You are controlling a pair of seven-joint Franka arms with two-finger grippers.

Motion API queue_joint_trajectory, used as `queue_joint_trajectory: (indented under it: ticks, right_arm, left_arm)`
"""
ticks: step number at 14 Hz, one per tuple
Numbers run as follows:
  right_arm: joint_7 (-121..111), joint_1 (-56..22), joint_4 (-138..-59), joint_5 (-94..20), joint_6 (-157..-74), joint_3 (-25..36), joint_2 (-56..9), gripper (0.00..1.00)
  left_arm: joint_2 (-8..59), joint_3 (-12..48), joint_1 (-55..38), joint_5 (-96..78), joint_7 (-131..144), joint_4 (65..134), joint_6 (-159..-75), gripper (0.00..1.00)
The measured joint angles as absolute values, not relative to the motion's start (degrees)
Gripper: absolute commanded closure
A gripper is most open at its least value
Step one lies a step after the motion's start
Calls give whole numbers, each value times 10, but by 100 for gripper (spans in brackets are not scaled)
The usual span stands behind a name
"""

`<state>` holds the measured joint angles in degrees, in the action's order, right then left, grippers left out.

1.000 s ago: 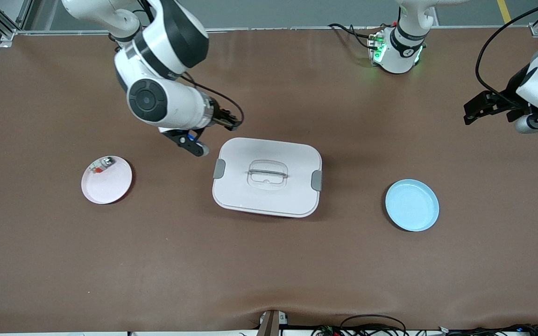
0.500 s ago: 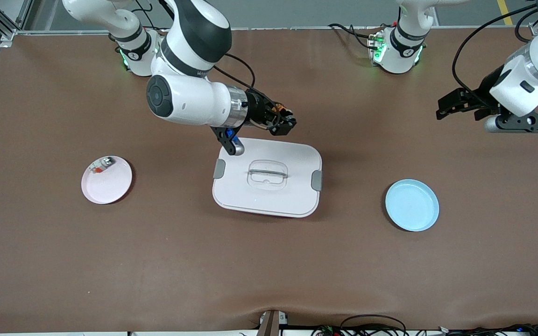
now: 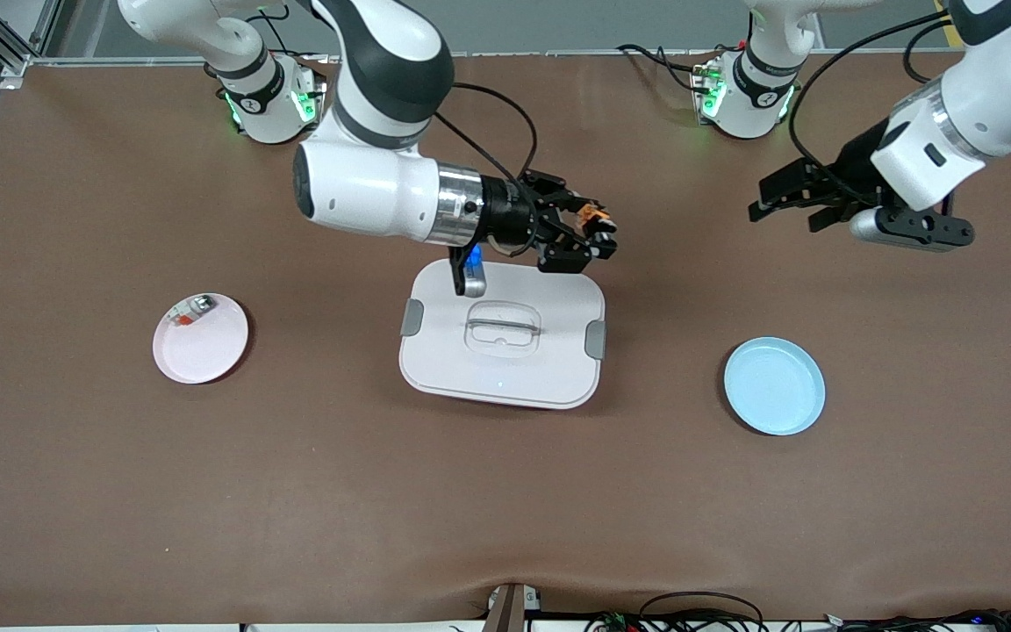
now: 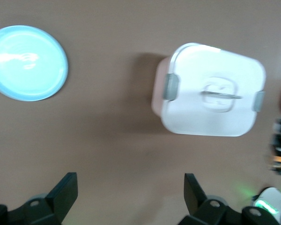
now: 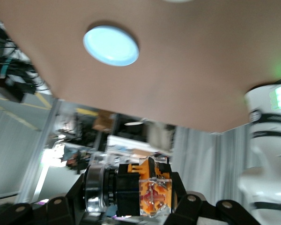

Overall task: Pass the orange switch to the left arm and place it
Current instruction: 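Hold the switch with the right gripper while the left gripper reaches it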

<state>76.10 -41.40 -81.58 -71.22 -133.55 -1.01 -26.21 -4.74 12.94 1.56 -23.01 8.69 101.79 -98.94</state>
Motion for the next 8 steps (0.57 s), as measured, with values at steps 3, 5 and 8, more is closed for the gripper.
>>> queue_joint_trajectory:
  ticks: [3, 5, 8]
  right_arm:
    - [767, -443, -815, -731, -1396, -10, -271, 83]
    - [773, -448, -814, -731, -1402, -10, -276, 83]
    - [774, -448, -811, -731, -1402, -8, -278, 83]
  left_arm:
    - [-56, 160, 15, -265, 80, 1044, -1050, 15]
    - [-56, 183, 15, -283, 74, 1059, -1085, 20]
    - [-56, 207, 15, -310, 64, 1079, -1131, 24]
